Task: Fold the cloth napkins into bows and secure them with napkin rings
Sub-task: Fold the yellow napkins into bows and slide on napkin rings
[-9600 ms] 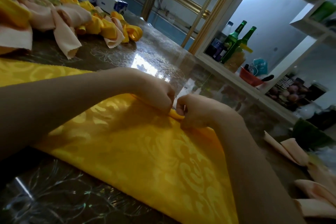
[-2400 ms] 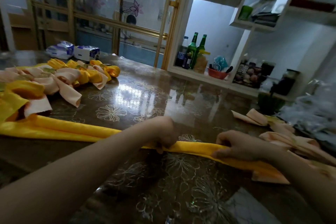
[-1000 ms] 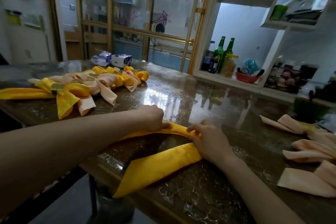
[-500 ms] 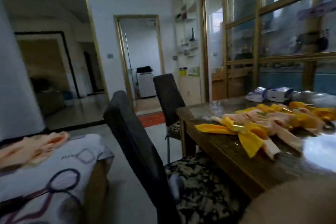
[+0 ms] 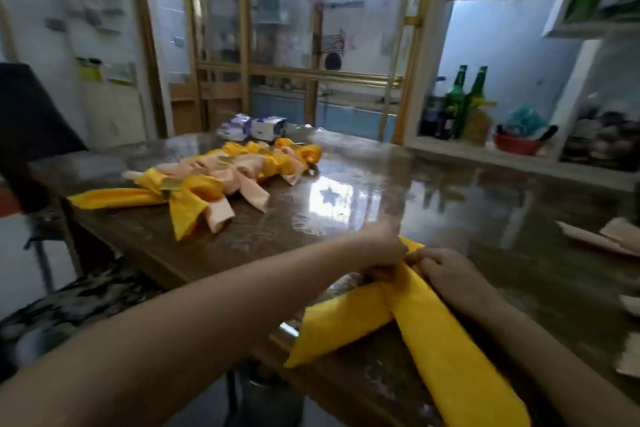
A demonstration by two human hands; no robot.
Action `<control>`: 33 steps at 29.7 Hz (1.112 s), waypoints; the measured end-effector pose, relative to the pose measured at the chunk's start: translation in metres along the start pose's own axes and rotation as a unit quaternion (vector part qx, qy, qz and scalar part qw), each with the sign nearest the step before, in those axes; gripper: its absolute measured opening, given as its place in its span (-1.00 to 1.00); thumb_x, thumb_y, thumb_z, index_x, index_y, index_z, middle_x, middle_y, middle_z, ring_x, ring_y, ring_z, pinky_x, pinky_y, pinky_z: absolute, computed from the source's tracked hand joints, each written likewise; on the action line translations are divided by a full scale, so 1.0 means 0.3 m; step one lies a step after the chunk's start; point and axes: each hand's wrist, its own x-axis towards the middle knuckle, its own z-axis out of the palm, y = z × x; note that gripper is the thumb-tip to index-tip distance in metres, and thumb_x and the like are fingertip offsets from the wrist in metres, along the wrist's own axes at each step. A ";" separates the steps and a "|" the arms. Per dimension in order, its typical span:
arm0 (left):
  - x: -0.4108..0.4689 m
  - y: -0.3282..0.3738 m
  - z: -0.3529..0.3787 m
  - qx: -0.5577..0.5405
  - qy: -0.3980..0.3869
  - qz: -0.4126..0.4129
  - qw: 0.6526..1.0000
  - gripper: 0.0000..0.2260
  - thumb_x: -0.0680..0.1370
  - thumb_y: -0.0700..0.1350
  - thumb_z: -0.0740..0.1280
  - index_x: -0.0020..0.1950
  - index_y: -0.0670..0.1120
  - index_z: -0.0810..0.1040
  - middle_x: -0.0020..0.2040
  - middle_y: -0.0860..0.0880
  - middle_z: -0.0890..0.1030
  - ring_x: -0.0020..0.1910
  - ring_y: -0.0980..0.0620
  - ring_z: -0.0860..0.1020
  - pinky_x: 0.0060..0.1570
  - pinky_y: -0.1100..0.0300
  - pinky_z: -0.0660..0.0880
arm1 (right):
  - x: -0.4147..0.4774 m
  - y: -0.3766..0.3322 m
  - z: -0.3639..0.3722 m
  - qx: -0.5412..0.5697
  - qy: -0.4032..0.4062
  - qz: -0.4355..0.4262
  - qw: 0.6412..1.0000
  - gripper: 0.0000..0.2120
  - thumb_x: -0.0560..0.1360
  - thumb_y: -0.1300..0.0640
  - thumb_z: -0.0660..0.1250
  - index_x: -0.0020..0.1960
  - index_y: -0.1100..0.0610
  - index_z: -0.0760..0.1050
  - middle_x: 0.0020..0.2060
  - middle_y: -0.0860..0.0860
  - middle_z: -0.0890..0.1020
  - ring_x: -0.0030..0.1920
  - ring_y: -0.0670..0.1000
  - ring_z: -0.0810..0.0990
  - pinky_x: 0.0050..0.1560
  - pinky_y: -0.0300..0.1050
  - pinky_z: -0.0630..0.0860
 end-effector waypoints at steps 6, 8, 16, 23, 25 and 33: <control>-0.063 -0.024 0.103 -0.010 0.099 0.009 0.995 -0.61 0.65 -0.01 0.08 0.39 -0.20 0.14 0.23 -0.24 0.47 0.20 -0.23 0.46 0.03 -0.02 0.39 | -0.056 -0.006 -0.063 -0.008 -0.037 0.007 0.999 -0.92 0.53 0.13 0.31 -0.04 0.02 0.58 -0.10 0.02 0.64 -0.20 -0.13 0.57 -0.25 -0.38 0.45; -0.057 -0.029 0.081 -0.046 0.077 -0.025 0.996 -0.60 0.65 -0.02 0.07 0.39 -0.24 0.15 0.27 -0.25 0.44 0.22 -0.22 0.45 0.04 0.01 0.39 | -0.059 -0.008 -0.064 -0.032 -0.045 -0.003 0.998 -0.84 0.47 0.06 0.38 0.06 -0.03 0.55 -0.01 -0.09 0.59 -0.07 -0.19 0.55 -0.11 -0.38 0.46; -0.152 -0.042 0.082 0.087 0.012 -0.046 0.995 -0.52 0.58 0.04 0.19 0.42 -0.17 0.22 0.38 -0.23 0.22 0.37 -0.23 0.23 0.30 -0.09 0.25 | -0.083 0.023 -0.032 -0.130 0.038 -0.050 0.990 -0.80 0.40 0.06 0.45 -0.07 0.03 0.46 -0.03 -0.04 0.42 -0.13 -0.15 0.43 -0.21 -0.34 0.35; -0.151 -0.074 0.044 0.049 0.001 0.053 0.997 -0.73 0.56 -0.18 0.26 0.25 -0.17 0.43 0.24 -0.16 0.47 0.22 -0.12 0.44 0.12 0.12 0.41 | -0.062 0.029 -0.026 -0.140 0.110 -0.052 0.983 -0.89 0.50 0.08 0.36 -0.01 0.01 0.46 -0.11 -0.05 0.53 -0.12 -0.08 0.48 -0.21 -0.25 0.36; -0.147 -0.077 -0.001 0.087 -0.041 0.060 0.994 -0.68 0.56 -0.19 0.26 0.31 -0.12 0.43 0.27 -0.12 0.47 0.22 -0.08 0.45 0.03 0.22 0.38 | -0.051 0.042 -0.021 -0.143 0.076 -0.042 0.986 -0.81 0.51 0.05 0.34 0.11 0.02 0.52 0.05 0.01 0.58 0.03 -0.01 0.53 -0.02 -0.13 0.45; -0.012 0.011 -0.085 0.077 0.051 0.114 0.989 -0.72 0.59 -0.01 0.24 0.05 -0.21 0.59 -0.04 -0.11 0.62 -0.07 -0.03 0.57 -0.06 0.09 0.52 | -0.049 0.059 -0.016 -0.154 0.062 -0.051 0.985 -0.73 0.54 0.07 0.29 0.23 -0.02 0.51 0.13 0.04 0.57 0.07 0.01 0.54 0.01 -0.16 0.45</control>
